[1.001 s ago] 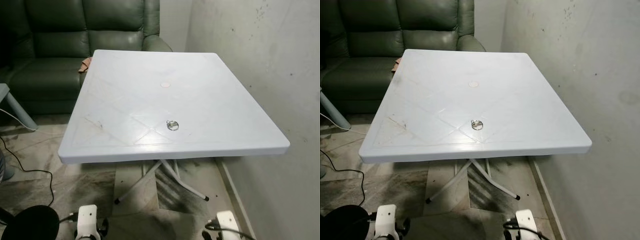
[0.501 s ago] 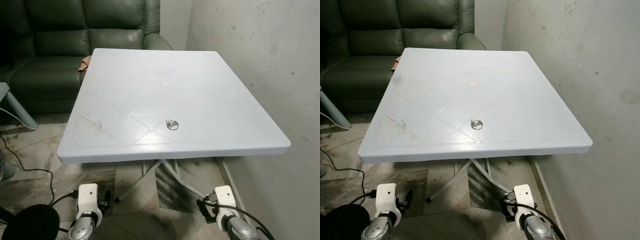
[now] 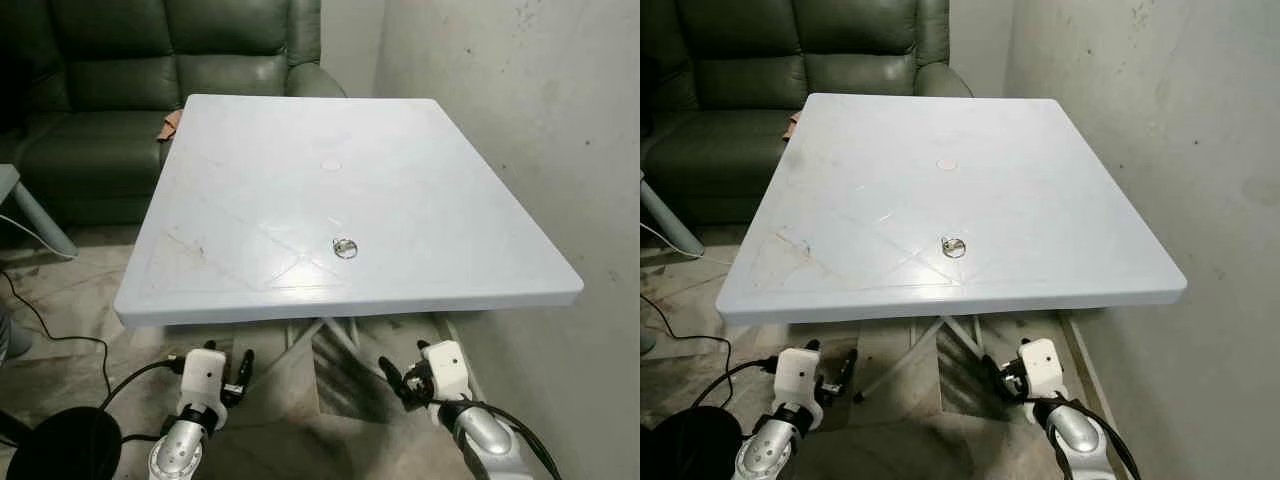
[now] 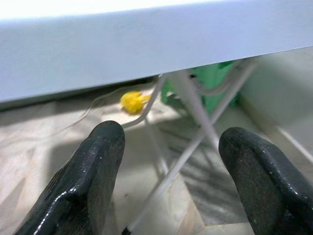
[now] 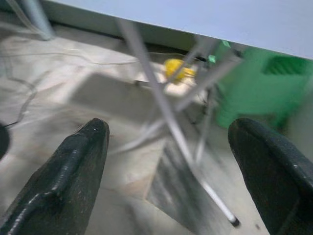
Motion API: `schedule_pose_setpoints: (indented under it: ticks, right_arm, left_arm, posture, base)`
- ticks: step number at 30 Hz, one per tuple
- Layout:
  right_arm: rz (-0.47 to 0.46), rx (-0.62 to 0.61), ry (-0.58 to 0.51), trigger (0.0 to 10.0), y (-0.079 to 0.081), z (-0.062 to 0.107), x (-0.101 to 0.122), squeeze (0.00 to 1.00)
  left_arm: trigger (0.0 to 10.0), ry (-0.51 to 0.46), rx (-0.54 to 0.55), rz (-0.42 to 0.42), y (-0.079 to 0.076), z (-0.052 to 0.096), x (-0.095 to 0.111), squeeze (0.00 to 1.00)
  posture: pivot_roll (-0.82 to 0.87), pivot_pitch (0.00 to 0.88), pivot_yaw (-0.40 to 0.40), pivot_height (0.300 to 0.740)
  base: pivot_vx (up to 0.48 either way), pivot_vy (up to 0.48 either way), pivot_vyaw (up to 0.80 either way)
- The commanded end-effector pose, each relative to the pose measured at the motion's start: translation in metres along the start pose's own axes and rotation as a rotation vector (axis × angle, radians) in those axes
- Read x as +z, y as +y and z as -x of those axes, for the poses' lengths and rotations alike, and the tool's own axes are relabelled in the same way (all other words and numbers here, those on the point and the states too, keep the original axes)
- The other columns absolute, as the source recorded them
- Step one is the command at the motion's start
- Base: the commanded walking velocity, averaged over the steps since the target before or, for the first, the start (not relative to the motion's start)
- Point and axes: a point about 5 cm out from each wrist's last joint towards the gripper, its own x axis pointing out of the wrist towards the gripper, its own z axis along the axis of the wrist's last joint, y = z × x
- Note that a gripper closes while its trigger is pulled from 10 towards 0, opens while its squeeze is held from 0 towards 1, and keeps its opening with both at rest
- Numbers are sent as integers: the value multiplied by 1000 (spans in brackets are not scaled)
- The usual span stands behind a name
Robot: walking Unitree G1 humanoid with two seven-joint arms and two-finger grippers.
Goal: Hang keys on a hook
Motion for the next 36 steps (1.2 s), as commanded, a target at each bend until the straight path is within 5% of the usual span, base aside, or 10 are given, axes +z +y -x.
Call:
schedule_pose_setpoints:
  ticks: [1, 15, 26, 28, 36]
  right_arm:
    - [42, 76, -73, 10000, 4, -3, 13, 0]
    - [45, 283, -356, 10000, 29, -9, 75, 0]
    - [-18, 275, -407, 10000, 31, -7, 98, 0]
    - [-106, 85, -412, 10000, 23, -29, 118, 0]
    - [-79, -41, -342, 10000, 9, -33, 114, 0]
  left_arm:
    - [10000, -46, -64, -28, -8, 1, 6, 0]
    - [10000, -260, -116, -46, -11, 5, 57, 0]
    - [10000, -315, -100, -9, -10, 12, 85, 0]
    - [10000, -324, 161, 123, 19, 0, 101, 0]
    - [10000, -218, 447, 148, 54, 2, 90, 0]
  posture:
    - [-72, 0, -29, 740]
    - [-51, 0, -36, 740]
    - [-48, 0, -38, 740]
    - [-32, 0, -49, 740]
    - [-33, 0, -60, 740]
  base:
    - [0, 0, 0]
    - [0, 0, 0]
    - [0, 0, 0]
    - [0, 0, 0]
    - [0, 0, 0]
